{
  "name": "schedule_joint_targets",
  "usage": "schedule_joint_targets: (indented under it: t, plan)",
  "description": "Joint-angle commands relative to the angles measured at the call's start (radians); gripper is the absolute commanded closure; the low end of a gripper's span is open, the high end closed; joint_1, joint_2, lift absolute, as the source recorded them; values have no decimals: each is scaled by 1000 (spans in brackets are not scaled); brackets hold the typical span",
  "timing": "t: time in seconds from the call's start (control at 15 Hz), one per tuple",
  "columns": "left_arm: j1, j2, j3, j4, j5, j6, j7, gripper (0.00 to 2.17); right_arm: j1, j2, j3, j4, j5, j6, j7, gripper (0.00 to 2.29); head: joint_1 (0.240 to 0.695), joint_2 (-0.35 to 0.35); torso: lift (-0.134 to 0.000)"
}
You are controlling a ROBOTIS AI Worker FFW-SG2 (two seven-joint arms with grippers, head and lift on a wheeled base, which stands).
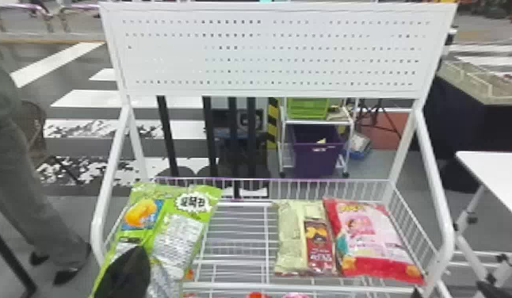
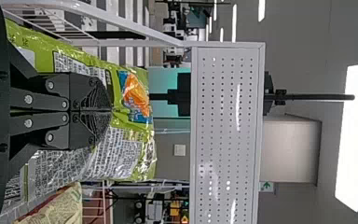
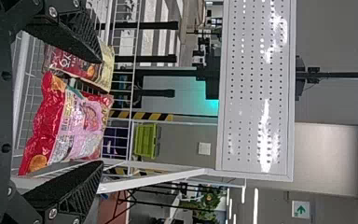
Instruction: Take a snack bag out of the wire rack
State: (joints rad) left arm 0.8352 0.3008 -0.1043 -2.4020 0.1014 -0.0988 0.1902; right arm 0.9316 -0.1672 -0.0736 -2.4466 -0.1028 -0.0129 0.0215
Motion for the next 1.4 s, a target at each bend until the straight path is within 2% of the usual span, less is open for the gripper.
schedule_joint_targets:
  t: [0.0,0.47,0.6,0.73,1.07,1.33]
  plan:
    - [2,1,0,-2,0,0,0,1878,1,0,0,0,0,0,0,130,499,0,0]
    - [2,0,2,-2,-2,0,0,1878,10,0,-2,-5,2,-3,0,130,499,0,0]
    - [2,0,-2,-2,-2,0,0,1878,-25,0,3,32,0,3,0,130,499,0,0]
    - [2,0,-2,0,-3,0,0,1878,-123,-5,26,135,0,43,0,130,499,0,0]
    - [-1,0,-8,7,-8,3,0,1878,-485,-54,179,383,-64,193,-29,130,499,0,0]
    - [4,-2,-8,9,-9,3,0,1878,-789,-43,314,621,-115,337,-52,130,499,0,0]
